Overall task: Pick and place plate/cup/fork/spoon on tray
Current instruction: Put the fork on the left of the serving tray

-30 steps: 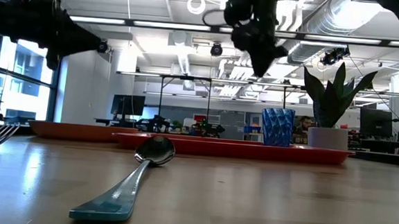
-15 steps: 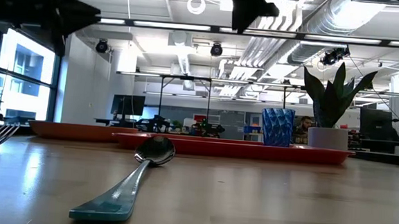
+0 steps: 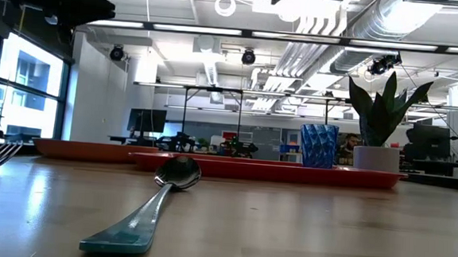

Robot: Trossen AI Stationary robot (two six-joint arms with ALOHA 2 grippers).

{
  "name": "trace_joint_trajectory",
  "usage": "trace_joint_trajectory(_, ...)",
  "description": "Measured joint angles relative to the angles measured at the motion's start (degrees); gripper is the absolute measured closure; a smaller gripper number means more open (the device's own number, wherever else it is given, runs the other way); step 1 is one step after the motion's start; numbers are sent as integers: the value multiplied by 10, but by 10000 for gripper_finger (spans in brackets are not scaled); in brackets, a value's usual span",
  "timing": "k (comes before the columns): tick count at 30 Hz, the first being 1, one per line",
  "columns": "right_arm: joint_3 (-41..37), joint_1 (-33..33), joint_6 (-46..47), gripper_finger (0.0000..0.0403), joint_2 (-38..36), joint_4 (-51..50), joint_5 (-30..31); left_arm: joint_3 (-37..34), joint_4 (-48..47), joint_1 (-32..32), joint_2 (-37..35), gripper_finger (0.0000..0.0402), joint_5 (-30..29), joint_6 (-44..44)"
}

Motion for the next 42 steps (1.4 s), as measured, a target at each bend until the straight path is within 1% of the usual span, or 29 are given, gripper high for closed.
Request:
trace_joint_trajectory(3,0,16,21,329,0,0,17,38,-63,0,39,339,-4,20)
trace_joint_trajectory(7,0,31,37,329,0,0,24,85,-114,0,92,339,-6,46)
trace_joint_trajectory(14,0,41,56,329,0,0,28,144,-154,0,172,339,-6,95)
trace_joint_trajectory(17,0,41,63,329,0,0,32,160,-155,0,191,339,-6,104)
trace_joint_trajectory(21,0,41,63,329,0,0,32,185,-157,0,213,339,15,104)
trace_joint_trajectory(23,0,41,63,329,0,0,32,202,-166,0,225,339,28,102)
trace_joint_trajectory(27,0,41,63,329,0,0,37,247,-207,0,250,339,30,67)
trace_joint_trajectory(31,0,41,63,329,0,0,45,301,-260,0,278,339,16,20)
trace_joint_trajectory(33,0,41,63,329,0,0,45,323,-278,0,291,339,-3,-26)
trace_joint_trajectory(35,0,41,63,329,0,0,45,338,-286,0,299,339,-5,-55)
trace_joint_trajectory(40,0,41,60,329,0,0,45,351,-265,0,300,339,42,3)
trace_joint_trajectory(42,0,41,59,329,0,0,44,351,-265,0,300,339,43,-8)
